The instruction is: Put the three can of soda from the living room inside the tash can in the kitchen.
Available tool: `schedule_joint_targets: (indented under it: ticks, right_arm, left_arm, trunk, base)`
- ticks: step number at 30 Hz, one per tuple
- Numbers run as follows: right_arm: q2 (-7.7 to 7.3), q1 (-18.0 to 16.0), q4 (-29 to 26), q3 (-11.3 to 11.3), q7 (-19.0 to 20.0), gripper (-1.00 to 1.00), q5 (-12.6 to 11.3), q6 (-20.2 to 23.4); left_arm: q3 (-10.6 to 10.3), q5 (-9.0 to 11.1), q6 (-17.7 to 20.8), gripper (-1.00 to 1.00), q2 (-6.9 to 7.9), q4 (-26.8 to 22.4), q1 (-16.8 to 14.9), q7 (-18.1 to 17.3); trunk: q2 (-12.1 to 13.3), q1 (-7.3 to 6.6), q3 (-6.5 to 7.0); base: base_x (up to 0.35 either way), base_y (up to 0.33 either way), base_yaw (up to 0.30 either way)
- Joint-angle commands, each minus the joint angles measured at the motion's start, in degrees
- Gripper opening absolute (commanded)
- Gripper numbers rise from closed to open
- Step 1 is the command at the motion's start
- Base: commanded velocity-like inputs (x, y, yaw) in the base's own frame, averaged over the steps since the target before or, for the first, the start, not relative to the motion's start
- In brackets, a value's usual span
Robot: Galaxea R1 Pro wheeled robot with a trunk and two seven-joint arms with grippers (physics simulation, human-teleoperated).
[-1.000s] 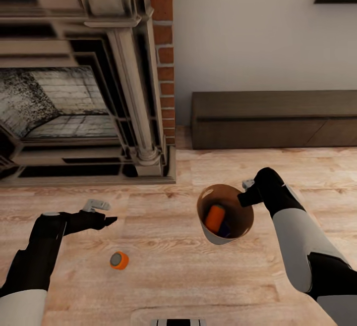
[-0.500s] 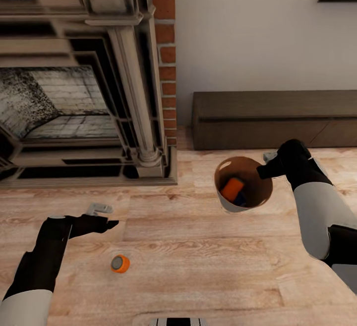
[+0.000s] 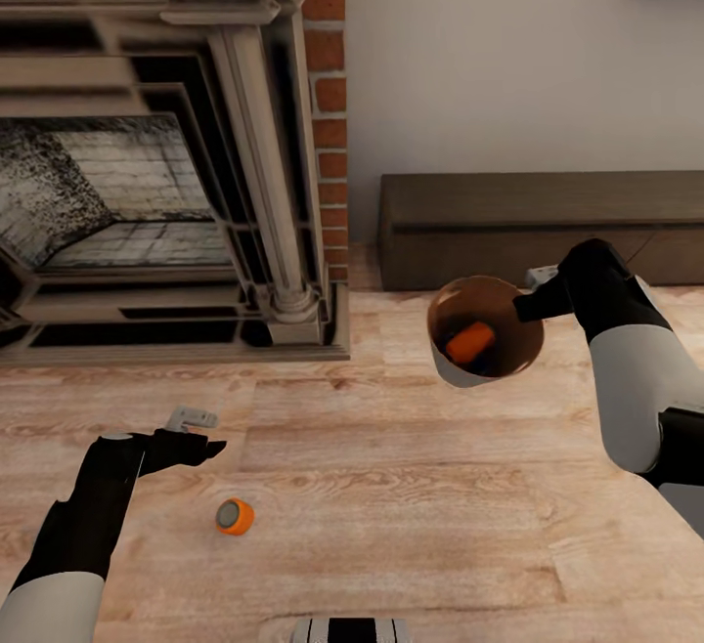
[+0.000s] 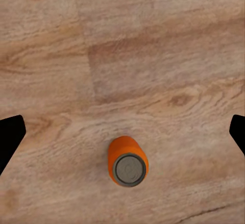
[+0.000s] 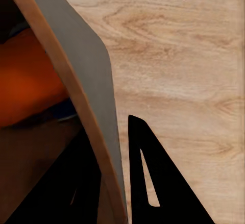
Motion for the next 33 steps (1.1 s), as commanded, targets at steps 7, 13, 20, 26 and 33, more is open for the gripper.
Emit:
schedule_joint_targets:
  ticks: [7, 13, 20, 26, 33]
  right_arm:
    - [-0.14, -4.11, 2.58, 0.04, 0.11, -1.00, 0.83, 0.26]
    - [-0.03, -4.90, 3.01, -0.03, 0.32, -1.00, 3.30, 0.26]
    - [-0.04, -5.03, 3.91, -0.09, 0.82, -1.00, 3.53, 0.26]
    - [-0.02, -5.05, 4.30, -0.06, 0.97, -1.00, 3.61, 0.26]
    - [0.32, -5.00, 4.43, -0.17, 0.99, -1.00, 7.04, 0.26]
  left_arm:
    - [-0.21, 0.18, -0.61, 1.00, -0.35, 1.76, 0.00, 0.44]
    - [-0.34, 0.06, -2.30, 1.00, -0.42, 5.16, 0.00, 0.72]
    - [-0.28, 0.04, -2.64, 1.00, -0.42, 6.09, 0.00, 1.94]
    - [-0.30, 0.06, -2.71, 1.00, -0.41, 6.22, 0.00, 2.12]
    - [-0.47, 0.05, -2.75, 1.00, -0.46, 6.28, 0.00, 2.14]
  trunk:
    - [-2.83, 1.54, -1.26]
    - [-5.23, 2.85, -2.34]
    - [-8.04, 4.39, -3.59]
    - [-10.45, 5.71, -4.67]
    - [-13.25, 7.25, -6.09]
  base:
    - [0.000, 0.000, 0.000]
    - [0.000, 0.000, 0.000]
    - [0.000, 0.000, 0.000]
    - [0.000, 0.000, 0.000]
    - [0.000, 0.000, 0.000]
